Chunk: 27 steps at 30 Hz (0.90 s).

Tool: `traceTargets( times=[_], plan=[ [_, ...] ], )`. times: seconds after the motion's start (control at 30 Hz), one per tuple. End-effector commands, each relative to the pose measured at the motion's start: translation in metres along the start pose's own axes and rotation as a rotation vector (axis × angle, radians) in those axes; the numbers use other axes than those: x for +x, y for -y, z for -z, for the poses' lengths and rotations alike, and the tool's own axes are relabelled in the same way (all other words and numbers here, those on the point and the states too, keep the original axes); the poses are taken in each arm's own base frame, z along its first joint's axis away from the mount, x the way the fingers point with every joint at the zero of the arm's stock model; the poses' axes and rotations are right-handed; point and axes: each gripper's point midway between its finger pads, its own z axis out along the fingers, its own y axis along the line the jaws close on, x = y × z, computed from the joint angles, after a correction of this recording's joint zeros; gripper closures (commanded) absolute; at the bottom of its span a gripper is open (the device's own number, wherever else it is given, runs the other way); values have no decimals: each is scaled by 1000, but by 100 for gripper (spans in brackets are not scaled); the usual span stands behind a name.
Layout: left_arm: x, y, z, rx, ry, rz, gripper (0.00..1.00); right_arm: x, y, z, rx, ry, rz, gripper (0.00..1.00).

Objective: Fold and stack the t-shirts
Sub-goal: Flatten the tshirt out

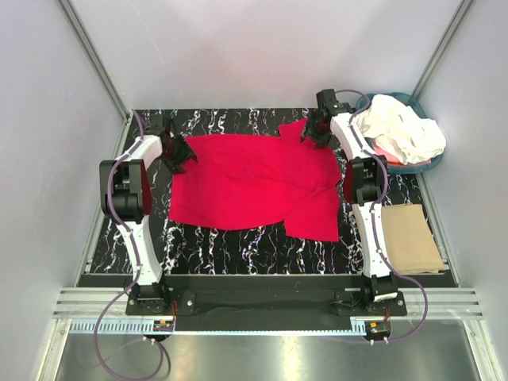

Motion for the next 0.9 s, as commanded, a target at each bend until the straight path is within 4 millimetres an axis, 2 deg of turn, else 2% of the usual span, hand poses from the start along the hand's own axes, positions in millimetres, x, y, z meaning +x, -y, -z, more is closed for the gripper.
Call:
traceTargets(
  times=[0.0, 0.03, 0.07, 0.1, 0.13, 0.17, 0.2, 0.23, 0.27, 0.3, 0.33, 0.37, 0.4, 0.43, 0.47, 0.5, 0.53, 0.57, 0.63, 0.67, 0.73, 0.77, 0.83, 0.87],
  plan=[
    [-18, 4, 52, -22, 139, -129, 37, 1, -1, 54, 37, -56, -14, 37],
    [-20, 8, 72, -8, 175, -155, 36, 17, 8, 54, 69, -111, -4, 36],
    [-15, 8, 79, -2, 177, -158, 36, 22, 10, 61, 78, -121, 5, 35],
    [0, 0, 80, -4, 148, -174, 36, 15, 6, 88, 59, -91, 16, 34],
    [3, 3, 96, 17, 173, -189, 36, 18, 7, 97, 70, -88, 26, 33],
    [11, 1, 101, 16, 165, -200, 37, 34, 18, 98, 92, -133, 36, 33],
    [27, -10, 99, 11, 133, -196, 38, 30, 12, 124, 60, -103, 46, 32],
    [33, -9, 110, 25, 144, -199, 39, 36, 6, 131, 10, -115, 52, 32],
    [42, -15, 112, 19, 129, -178, 45, 65, 18, 127, 18, -196, 47, 32],
    [57, -27, 109, 0, 99, -164, 46, 69, 9, 154, -39, -171, 51, 32],
    [63, -29, 116, 3, 105, -160, 48, 75, 3, 159, -98, -163, 52, 32],
    [69, -31, 116, 0, 101, -161, 48, 112, 22, 153, -70, -245, 24, 32],
    [77, -40, 114, -22, 92, -154, 46, 116, 18, 178, -116, -206, 28, 32],
    [80, -43, 115, -25, 89, -154, 45, 124, 17, 183, -161, -198, 28, 32],
    [90, -38, 112, -14, 65, -179, 43, 155, 36, 177, -126, -256, 13, 32],
    [97, -35, 107, 3, 28, -181, 41, 159, 40, 192, -137, -226, 19, 32],
    [102, -31, 103, 15, 6, -183, 40, 170, 49, 194, -121, -235, 24, 32],
    [109, -22, 100, 42, -19, -197, 39, 193, 67, 191, -87, -281, 29, 32],
    [121, -17, 95, 56, -67, -183, 39, 204, 83, 202, -62, -261, 26, 31],
    [129, -20, 94, 44, -75, -156, 39, 221, 97, 201, -35, -291, 12, 31],
    [125, -27, 102, 3, -13, -138, 39, 225, 109, 211, -41, -269, -29, 31],
    [129, -35, 102, -21, -5, -111, 39, 237, 118, 210, -35, -293, -60, 33],
    [126, -42, 110, -41, 44, -91, 46, 241, 117, 215, -102, -293, -114, 39],
    [129, -48, 110, -55, 44, -61, 57, 248, 127, 212, -97, -305, -152, 41]
  ],
)
